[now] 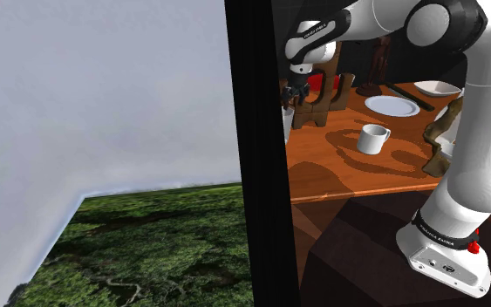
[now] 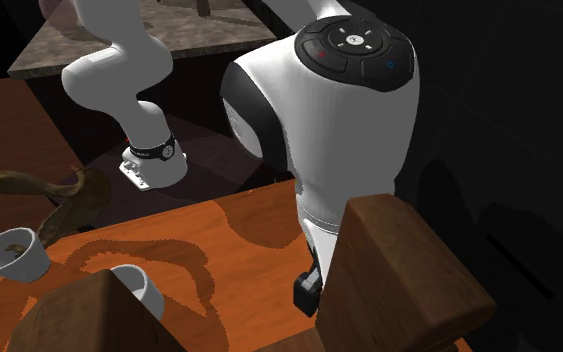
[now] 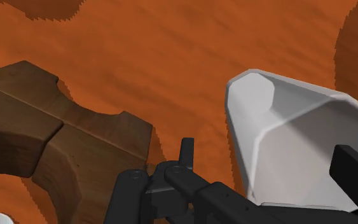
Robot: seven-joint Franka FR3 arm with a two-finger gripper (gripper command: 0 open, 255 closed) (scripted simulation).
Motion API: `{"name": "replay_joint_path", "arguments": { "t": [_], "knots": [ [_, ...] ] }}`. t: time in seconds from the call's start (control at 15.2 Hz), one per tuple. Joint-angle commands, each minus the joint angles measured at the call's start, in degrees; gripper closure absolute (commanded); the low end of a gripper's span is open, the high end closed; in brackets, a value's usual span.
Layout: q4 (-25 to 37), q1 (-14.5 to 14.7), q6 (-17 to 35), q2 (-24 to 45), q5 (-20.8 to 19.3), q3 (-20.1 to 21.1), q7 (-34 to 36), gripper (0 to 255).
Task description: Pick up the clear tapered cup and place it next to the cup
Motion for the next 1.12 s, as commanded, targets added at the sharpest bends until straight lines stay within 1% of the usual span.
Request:
{"name": "replay_joint_path", "arguments": {
  "t": [0.0,0.4,0.92,0.99,1.06],
  "knots": [
    [1.0,-0.1,0.5,1.6,0.4,0.2,-0.1,0],
    [-0.6,-0.2,4.5,4.0,1.5,0.7,-0.8,0],
    [-0.6,-0.2,4.5,4.0,1.5,0.7,-0.8,0],
    [-0.6,-0.2,4.5,4.0,1.5,0.7,-0.8,255],
    [-0.6,-0.2,4.5,4.0,1.5,0.7,-0.8,255]
  ]
}}
